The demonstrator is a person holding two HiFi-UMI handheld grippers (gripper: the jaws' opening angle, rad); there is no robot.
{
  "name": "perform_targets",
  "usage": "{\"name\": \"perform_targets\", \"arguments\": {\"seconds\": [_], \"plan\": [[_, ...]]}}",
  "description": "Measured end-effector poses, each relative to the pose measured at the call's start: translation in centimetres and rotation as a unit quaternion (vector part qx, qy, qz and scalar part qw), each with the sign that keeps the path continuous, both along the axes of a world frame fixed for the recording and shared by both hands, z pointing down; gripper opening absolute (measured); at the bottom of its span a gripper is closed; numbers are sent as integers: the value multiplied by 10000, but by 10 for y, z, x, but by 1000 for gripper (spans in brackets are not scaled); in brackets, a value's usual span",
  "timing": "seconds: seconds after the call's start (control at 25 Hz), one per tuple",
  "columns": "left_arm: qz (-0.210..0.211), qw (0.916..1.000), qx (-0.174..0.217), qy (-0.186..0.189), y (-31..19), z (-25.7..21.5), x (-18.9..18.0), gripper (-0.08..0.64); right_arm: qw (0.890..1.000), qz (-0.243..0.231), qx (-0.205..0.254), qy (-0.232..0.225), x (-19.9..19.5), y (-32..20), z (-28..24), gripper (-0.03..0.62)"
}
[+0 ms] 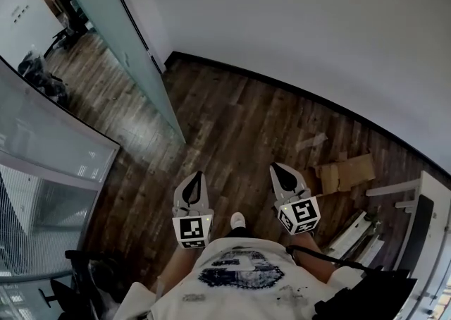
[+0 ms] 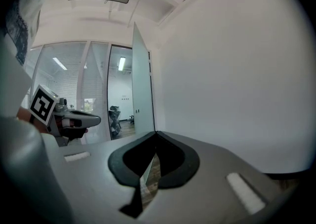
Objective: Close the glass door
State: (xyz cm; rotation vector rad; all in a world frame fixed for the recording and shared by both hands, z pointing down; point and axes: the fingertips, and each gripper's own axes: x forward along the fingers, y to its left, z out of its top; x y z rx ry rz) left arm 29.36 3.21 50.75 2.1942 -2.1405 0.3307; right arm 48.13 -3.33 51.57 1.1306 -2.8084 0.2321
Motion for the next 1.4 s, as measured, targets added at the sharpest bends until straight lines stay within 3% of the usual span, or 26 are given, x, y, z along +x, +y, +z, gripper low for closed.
{"name": "perform_targets", "arguments": {"seconds": [0.36,0.76,1.4], "plan": [[-271,9996,115,47,-7,-5,-50,2,9994,-147,309,65,-40,-19,-33,-2],[-553,9984,84,34,-11,3,-71,2,9992,-331,207,6,-57,-33,-25,-2],[-1320,9910,-178,-96,-111,13,-121,2,9943,-1057,75,-98,-129,-167,-7,-2]]}}
